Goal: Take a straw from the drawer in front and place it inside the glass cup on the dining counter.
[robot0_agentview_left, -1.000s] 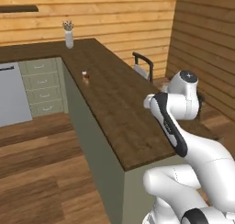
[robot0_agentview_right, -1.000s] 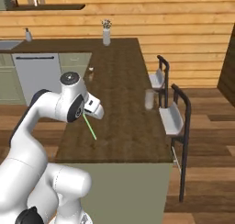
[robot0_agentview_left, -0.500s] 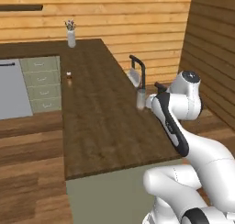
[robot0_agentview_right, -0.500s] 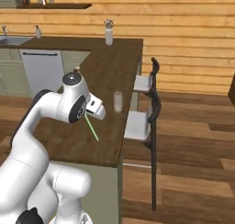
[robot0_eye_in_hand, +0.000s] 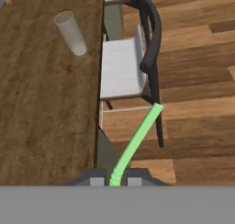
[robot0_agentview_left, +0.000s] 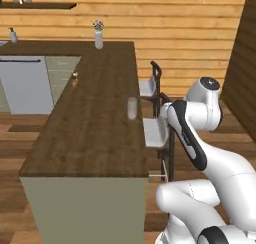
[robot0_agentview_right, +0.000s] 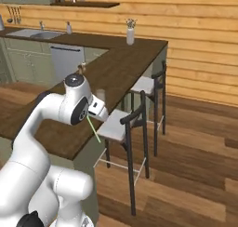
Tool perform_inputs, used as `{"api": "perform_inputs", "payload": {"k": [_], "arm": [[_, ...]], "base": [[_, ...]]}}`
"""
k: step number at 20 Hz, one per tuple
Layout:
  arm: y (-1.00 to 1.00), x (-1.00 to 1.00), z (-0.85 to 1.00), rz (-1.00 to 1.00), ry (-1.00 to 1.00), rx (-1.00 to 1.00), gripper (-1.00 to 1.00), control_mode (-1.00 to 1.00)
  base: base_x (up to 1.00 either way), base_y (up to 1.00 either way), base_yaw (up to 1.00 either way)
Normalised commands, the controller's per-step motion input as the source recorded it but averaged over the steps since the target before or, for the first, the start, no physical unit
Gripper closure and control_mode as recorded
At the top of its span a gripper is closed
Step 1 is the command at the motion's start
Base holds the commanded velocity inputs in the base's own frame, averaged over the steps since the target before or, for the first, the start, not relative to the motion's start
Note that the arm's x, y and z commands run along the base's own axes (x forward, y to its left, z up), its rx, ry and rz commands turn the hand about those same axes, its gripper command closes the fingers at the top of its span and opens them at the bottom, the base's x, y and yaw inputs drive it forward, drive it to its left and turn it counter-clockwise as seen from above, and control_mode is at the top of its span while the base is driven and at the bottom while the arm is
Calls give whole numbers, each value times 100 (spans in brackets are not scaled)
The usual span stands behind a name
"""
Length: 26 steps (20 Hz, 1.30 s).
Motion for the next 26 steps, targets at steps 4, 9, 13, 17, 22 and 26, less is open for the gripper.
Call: {"api": "perform_inputs", "payload": {"k": [4, 9, 13, 17, 22, 26], "arm": [[0, 0, 0, 0, 0, 0, 100, 100], [0, 0, 0, 0, 0, 0, 100, 100], [0, 0, 0, 0, 0, 0, 100, 100], [0, 0, 0, 0, 0, 0, 100, 100], [0, 0, 0, 0, 0, 0, 100, 100], [0, 0, 0, 0, 0, 0, 100, 100]], "base": [[0, -99, 46], [0, -90, 50], [11, -78, 52], [11, -74, 53], [12, -59, 58], [12, -57, 60]]}}
